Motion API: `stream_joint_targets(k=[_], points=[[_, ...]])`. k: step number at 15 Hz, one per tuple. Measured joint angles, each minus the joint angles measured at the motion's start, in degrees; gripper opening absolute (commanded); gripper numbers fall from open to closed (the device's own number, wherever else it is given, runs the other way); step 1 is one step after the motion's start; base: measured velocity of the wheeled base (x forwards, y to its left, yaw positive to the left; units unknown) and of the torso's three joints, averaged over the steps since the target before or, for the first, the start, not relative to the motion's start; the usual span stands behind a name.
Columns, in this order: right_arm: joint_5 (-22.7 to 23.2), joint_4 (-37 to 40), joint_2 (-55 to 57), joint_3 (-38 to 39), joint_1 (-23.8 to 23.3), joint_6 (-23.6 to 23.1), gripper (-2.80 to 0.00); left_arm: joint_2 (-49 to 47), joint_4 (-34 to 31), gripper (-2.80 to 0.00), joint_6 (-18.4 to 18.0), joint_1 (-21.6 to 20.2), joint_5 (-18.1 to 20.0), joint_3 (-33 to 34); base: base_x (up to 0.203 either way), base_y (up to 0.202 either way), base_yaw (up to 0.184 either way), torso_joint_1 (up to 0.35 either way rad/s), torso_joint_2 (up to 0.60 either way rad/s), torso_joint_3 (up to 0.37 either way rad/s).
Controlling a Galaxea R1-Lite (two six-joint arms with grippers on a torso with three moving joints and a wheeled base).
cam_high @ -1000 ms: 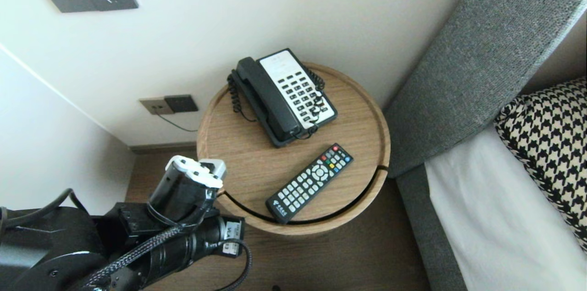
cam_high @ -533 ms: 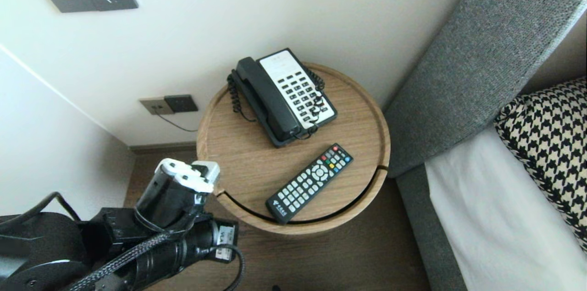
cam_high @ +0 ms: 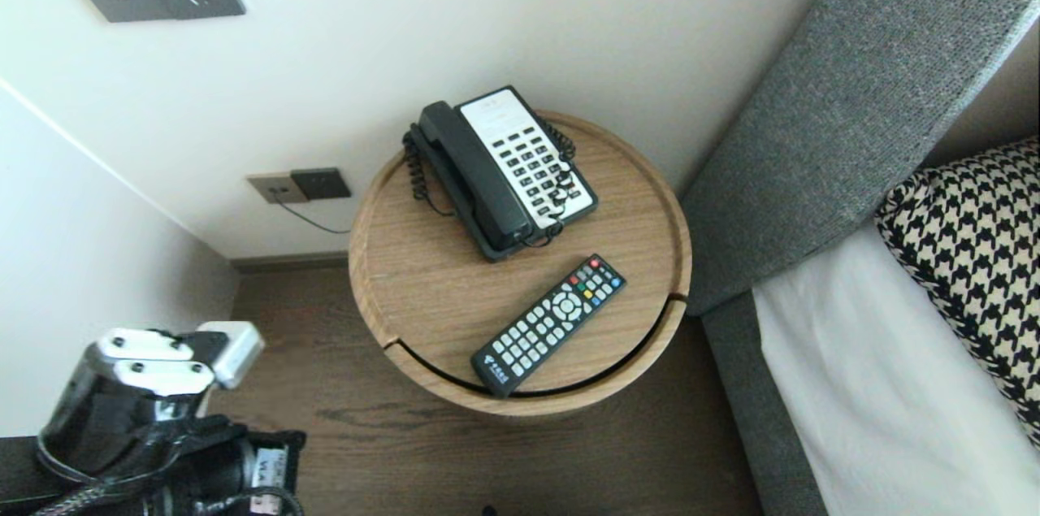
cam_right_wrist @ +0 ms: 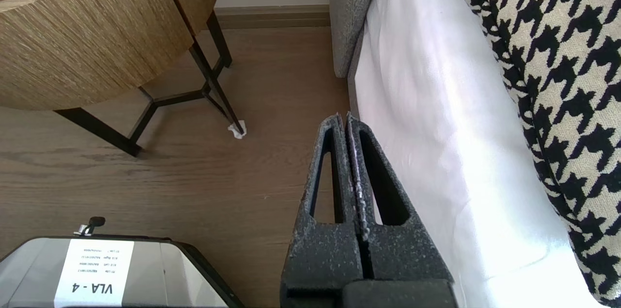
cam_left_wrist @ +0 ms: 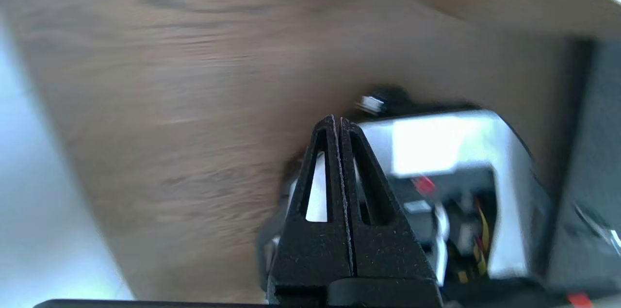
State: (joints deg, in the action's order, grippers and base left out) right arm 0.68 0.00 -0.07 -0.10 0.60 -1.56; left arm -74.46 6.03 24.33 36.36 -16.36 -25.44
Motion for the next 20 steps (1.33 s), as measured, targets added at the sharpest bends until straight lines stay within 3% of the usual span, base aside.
stream_joint_targets(k=[3, 6, 8, 12, 14, 20], points=[[0.0, 0.0, 0.0, 0.0, 0.0, 0.0, -2.80, 9.1, -4.8, -2.80, -2.9, -9.2, -0.4, 1.1, 0.000, 0.000, 0.000, 0.000, 0.00, 0.000], [0.0, 0.0, 0.0, 0.0, 0.0, 0.0, -2.80, 19.5, -11.7, -2.80, -8.8, -15.7, 0.6, 1.5, 0.000, 0.000, 0.000, 0.000, 0.00, 0.000], [0.0, 0.0, 0.0, 0.0, 0.0, 0.0, -2.80, 26.1, -15.9, -2.80, -14.8, -21.8, 3.5, 1.5, 0.000, 0.000, 0.000, 0.000, 0.00, 0.000], [0.0, 0.0, 0.0, 0.0, 0.0, 0.0, -2.80, 37.1, -18.6, -2.80, -26.9, -36.6, 14.0, 3.9, 0.000, 0.000, 0.000, 0.000, 0.00, 0.000], [0.0, 0.0, 0.0, 0.0, 0.0, 0.0, -2.80, 42.0, -18.8, -2.80, -29.3, -39.3, 16.6, 6.8, 0.000, 0.000, 0.000, 0.000, 0.00, 0.000], [0.0, 0.0, 0.0, 0.0, 0.0, 0.0, -2.80, 54.8, -16.5, -2.80, -30.6, -40.1, 16.6, 16.6, 0.000, 0.000, 0.000, 0.000, 0.00, 0.000]])
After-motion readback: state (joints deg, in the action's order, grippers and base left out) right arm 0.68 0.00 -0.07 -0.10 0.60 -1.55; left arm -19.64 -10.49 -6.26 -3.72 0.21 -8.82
